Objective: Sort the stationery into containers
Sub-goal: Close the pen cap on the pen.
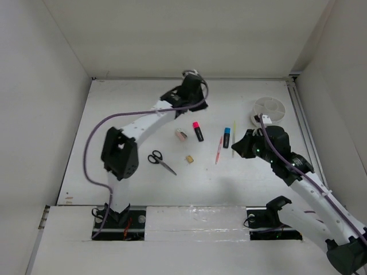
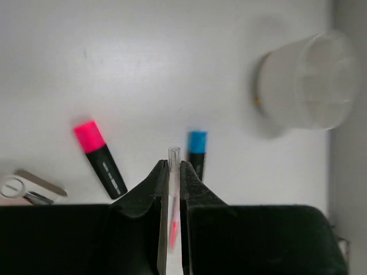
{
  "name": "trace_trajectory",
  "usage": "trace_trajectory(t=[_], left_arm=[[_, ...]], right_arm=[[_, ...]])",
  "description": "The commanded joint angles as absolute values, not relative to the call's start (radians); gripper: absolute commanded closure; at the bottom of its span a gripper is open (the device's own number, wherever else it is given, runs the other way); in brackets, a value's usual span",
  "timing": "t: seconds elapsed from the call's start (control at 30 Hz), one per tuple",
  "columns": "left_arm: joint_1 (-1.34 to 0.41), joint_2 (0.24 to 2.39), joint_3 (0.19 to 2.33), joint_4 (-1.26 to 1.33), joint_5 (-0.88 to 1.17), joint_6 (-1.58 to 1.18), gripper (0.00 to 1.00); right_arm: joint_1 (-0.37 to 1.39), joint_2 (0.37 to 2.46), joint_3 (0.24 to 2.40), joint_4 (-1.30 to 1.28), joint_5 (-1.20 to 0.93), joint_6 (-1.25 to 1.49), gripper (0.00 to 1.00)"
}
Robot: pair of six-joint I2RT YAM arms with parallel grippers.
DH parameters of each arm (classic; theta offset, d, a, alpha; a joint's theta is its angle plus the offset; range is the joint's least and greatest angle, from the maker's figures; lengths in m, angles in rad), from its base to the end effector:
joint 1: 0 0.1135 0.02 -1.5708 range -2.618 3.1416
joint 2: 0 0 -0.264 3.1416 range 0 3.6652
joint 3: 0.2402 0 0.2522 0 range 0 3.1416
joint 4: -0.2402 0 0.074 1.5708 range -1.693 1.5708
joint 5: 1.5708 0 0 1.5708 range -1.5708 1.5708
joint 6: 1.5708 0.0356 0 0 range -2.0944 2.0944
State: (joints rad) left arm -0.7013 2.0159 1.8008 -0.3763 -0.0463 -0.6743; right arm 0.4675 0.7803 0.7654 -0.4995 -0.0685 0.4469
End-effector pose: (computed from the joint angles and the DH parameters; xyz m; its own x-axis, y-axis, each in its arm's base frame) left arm 0.3653 -0.3063 0.2970 -0.7168 -0.2110 -0.6646 0.2146 0.8401 -0.4982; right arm 0.1538 0.0804 0.3017 -0.6134 0.1733 -0.7705 -0.2636 0.8747 0.4066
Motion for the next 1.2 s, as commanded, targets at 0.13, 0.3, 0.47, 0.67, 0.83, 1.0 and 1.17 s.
trace_trajectory(t=[0.13, 0.3, 0.47, 0.67, 0.83, 1.0, 1.17], left_arm=[[-0.618, 1.550, 1.486, 0.067, 0.268, -0.523, 1.00], [-0.618, 1.367, 1.266, 0.344, 0.374, -0.500, 1.00], [-0.627, 1.261, 1.140, 0.482, 0.396, -0.491, 1.00], [-0.627, 1.229, 1.100, 0.543, 0.414, -0.500, 1.00], [-0.627, 1.209, 1.082, 0.561, 0.423, -0.509, 1.00], [-0.627, 1.209, 1.071, 0.580, 0.432, -0.518, 1.00], [-0.627, 1.209, 1.062, 0.589, 0.433, -0.528, 1.00]], right_arm=[[0.483, 0.913, 0.660, 0.050, -0.485, 0.511, 1.00], [0.578, 0.962, 0.669, 0.205, -0.549, 0.566, 1.00], [0.635, 0.962, 0.689, 0.282, -0.558, 0.607, 1.00], [0.653, 0.942, 0.680, 0.282, -0.549, 0.630, 1.00], [0.653, 0.911, 0.670, 0.282, -0.515, 0.640, 1.00], [0.653, 0.890, 0.670, 0.282, -0.463, 0.640, 1.00], [0.653, 0.902, 0.681, 0.282, -0.466, 0.640, 1.00]])
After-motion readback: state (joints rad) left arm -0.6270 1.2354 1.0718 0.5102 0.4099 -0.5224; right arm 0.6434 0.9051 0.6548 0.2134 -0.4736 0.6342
